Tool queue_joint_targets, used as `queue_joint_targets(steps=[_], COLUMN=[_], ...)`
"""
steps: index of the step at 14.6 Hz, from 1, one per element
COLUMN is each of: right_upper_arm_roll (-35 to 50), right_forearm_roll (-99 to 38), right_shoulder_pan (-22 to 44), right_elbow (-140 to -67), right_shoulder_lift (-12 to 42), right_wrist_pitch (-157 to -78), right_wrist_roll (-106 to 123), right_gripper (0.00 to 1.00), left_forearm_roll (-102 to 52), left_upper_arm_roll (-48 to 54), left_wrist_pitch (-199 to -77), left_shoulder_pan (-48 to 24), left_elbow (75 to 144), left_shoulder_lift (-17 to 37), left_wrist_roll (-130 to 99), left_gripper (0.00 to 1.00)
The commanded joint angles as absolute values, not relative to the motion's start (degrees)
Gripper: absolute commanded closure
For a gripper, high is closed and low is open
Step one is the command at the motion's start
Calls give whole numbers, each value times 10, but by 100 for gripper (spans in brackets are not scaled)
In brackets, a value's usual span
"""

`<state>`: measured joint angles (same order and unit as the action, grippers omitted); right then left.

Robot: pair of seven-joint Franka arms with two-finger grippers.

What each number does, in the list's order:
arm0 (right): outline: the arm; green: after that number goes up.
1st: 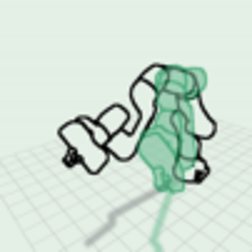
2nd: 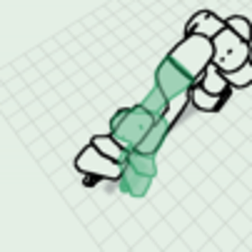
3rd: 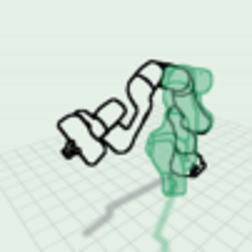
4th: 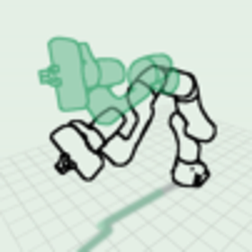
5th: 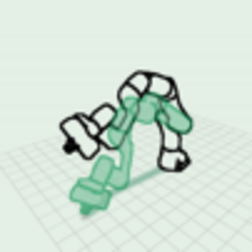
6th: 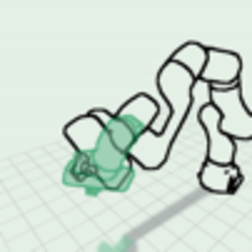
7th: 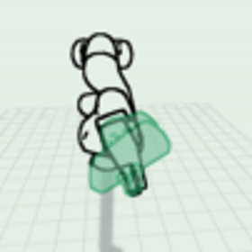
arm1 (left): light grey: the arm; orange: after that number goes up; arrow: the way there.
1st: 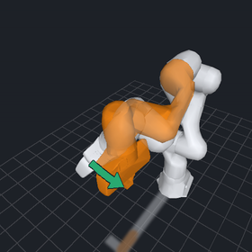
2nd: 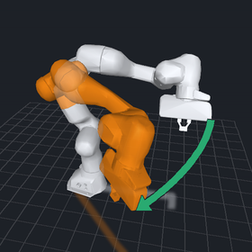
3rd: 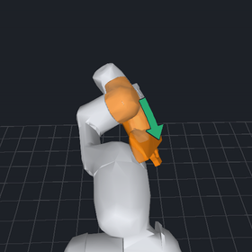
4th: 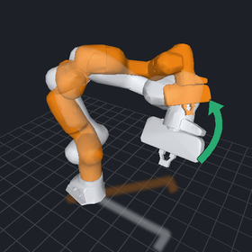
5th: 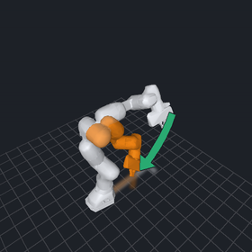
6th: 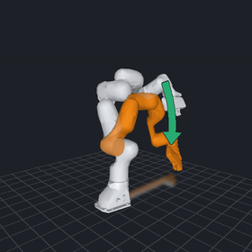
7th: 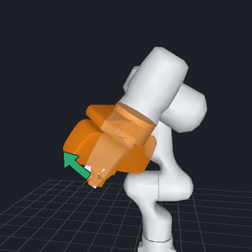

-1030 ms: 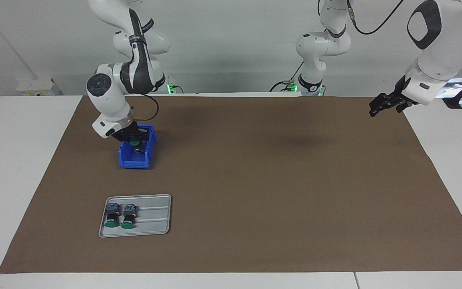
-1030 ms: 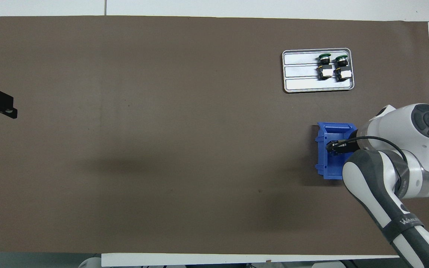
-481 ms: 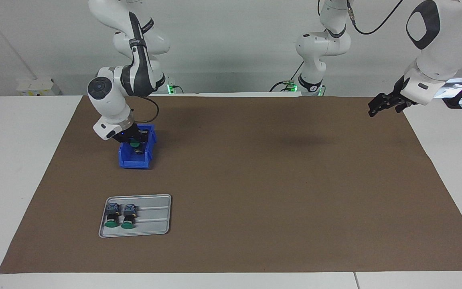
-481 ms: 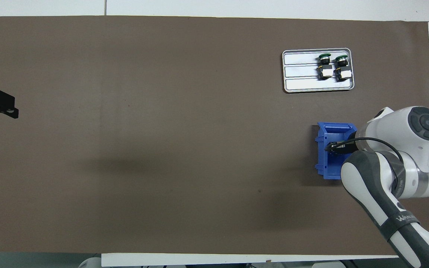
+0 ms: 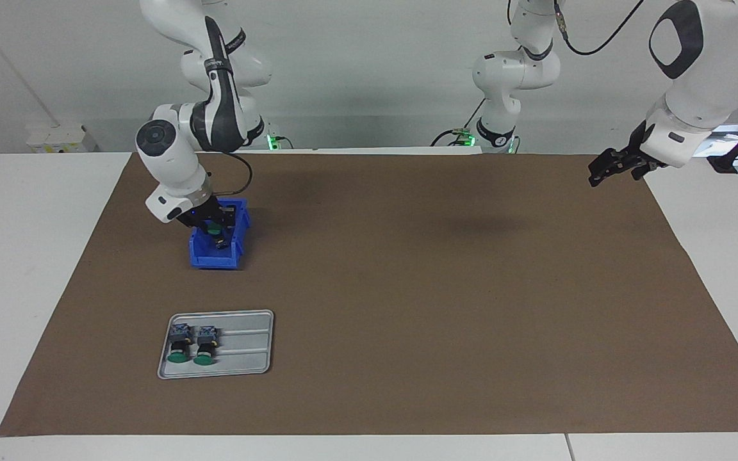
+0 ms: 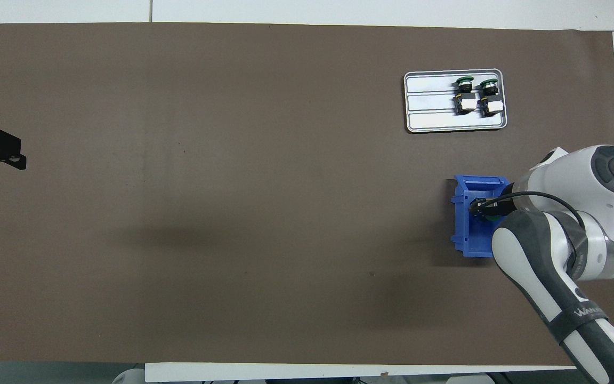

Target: Place and press button with both arms

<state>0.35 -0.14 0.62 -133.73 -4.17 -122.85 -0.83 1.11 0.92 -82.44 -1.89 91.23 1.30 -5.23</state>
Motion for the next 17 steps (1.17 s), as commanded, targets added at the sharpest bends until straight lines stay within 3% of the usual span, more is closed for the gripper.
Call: queue_joint_targets(steps=[1, 3, 6, 9, 12, 17], right_upper_arm_roll=[10, 10, 8, 7, 7, 5], right_forearm_roll=[-10, -10, -6, -6, 0, 4], right_shoulder_pan=[-4, -5, -10, -34, -42, -34], right_elbow=[-1283, -1216, -1070, -979, -849, -856], right_shoulder_lift=[-58, -58, -47, -40, 14, 11], right_wrist_pitch=[-1157, -1089, -982, -932, -820, -821], right_wrist_roll=[11, 11, 9, 9, 8, 7], right_gripper=[27, 0, 0, 0, 0, 0], left_forearm_roll=[18, 18, 18, 18, 18, 18], left_upper_arm_roll=[8, 8, 11, 12, 7, 11], left_wrist_pitch=[-830, -834, -881, -896, -876, -885], left_shoulder_pan=[-18, -18, -25, -21, -17, -25], left_elbow=[918, 918, 924, 924, 942, 959], left_shoulder_lift=[4, 4, 4, 5, -4, -14], left_wrist_roll=[-51, -53, -47, -44, -45, -43], left_gripper=[0, 0, 0, 0, 0, 0])
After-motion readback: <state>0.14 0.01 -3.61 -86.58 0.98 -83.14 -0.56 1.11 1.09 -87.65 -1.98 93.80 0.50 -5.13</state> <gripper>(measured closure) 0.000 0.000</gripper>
